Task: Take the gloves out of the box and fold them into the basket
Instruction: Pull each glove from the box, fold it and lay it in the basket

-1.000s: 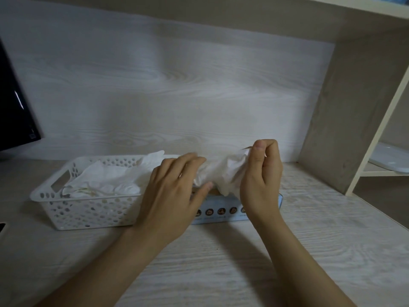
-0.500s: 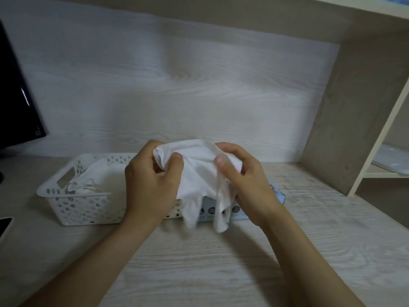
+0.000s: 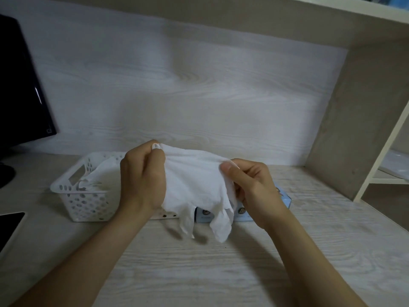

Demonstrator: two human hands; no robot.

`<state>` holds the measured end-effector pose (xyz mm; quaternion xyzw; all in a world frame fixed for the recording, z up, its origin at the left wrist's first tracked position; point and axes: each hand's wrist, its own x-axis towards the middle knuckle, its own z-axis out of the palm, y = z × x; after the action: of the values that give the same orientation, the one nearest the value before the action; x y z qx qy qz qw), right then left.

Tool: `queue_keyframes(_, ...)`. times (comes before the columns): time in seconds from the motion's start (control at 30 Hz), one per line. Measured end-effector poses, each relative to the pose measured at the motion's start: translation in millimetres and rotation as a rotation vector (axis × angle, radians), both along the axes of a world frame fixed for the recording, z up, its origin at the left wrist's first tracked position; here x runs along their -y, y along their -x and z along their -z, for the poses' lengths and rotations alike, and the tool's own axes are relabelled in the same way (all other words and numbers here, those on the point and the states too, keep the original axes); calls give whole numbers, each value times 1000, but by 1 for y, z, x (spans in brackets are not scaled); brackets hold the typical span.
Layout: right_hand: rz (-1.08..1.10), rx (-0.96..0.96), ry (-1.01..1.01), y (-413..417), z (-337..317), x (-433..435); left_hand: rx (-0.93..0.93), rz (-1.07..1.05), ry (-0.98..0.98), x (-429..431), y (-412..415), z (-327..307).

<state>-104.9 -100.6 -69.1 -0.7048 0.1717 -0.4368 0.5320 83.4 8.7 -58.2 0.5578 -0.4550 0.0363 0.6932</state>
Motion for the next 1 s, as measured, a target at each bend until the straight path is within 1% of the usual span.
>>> queue_keyframes(0.13, 179, -23, 171, -9, 3, -4, -22, -80, 24, -4, -11, -4)
queue_keyframes(0.23, 334, -27, 226, -23, 6, -5, -40, -137, 19, -6, -24, -7)
queue_keyframes(0.3, 434, -70, 305, -31, 7, -5, -28, -201, -4, -6, -35, -9)
queue_keyframes(0.4, 590, -155, 508, -43, 1, -5, 29, -318, -55, -9, -50, -11)
queue_keyframes(0.47, 644, -200, 578, -55, -5, -5, 21, -359, -81, -12, -60, -12)
queue_keyframes(0.6, 648, -322, 616, -80, -18, 1, -32, -414, -107, -12, -75, -11)
queue_keyframes(0.73, 615, -406, 538, -102, -30, 17, -43, -435, -145, -16, -88, -9)
queue_keyframes(0.9, 603, -525, 559, -128, -38, 31, 81, -433, -357, -16, -108, -6)
queue_keyframes(1.0, 557, -580, 569, -143, -39, 37, 110, -437, -448, -18, -112, -6)
